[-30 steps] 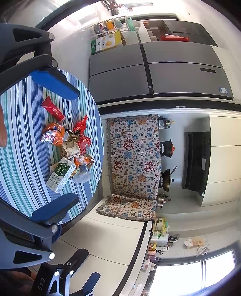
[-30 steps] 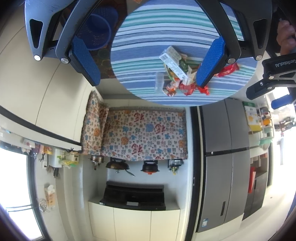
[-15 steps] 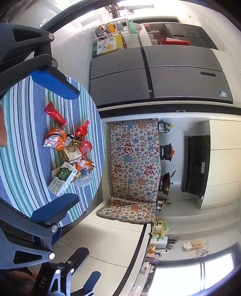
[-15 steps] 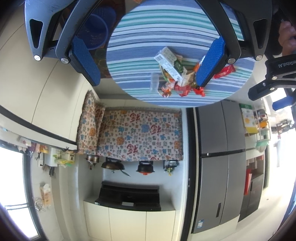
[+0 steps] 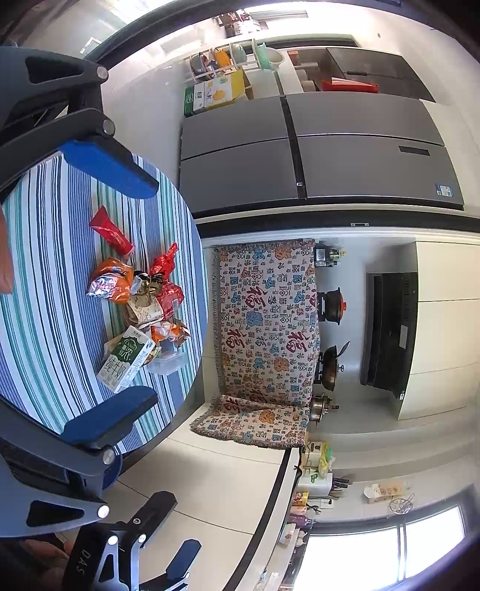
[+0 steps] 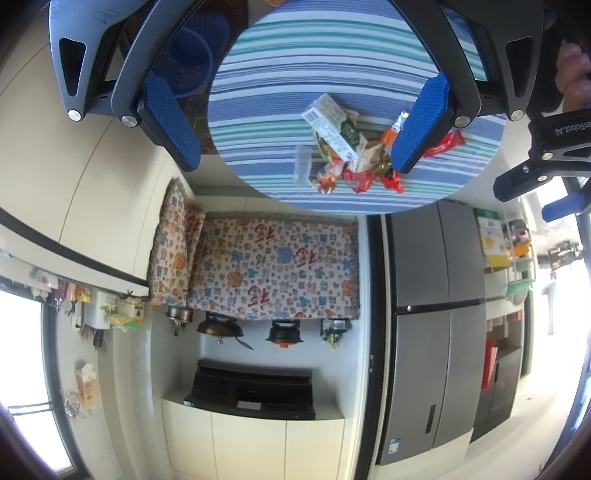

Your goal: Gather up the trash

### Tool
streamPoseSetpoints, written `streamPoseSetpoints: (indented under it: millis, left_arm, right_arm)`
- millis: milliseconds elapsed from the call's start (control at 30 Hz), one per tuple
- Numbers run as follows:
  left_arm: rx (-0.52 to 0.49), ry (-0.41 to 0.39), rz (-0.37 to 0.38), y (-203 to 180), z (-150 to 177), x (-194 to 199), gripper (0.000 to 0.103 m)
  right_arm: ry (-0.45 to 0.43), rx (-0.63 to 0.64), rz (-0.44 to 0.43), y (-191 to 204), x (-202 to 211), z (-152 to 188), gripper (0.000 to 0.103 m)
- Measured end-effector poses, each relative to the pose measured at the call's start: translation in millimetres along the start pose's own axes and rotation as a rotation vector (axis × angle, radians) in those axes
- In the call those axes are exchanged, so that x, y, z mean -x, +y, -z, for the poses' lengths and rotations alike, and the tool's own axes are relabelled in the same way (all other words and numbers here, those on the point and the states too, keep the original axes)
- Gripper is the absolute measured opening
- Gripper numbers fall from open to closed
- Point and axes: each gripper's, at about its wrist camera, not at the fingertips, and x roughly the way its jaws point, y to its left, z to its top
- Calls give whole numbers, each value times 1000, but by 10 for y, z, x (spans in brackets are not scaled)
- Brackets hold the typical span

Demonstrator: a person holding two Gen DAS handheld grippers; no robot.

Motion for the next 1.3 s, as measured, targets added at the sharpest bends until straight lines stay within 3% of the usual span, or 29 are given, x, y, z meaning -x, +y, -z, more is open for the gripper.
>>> streamPoseSetpoints:
  millis: [1300]
  left_arm:
    - [0,-3,-8,59,-11,70,103]
  right_arm:
    - [-5,23,-21,89,13,-7,103]
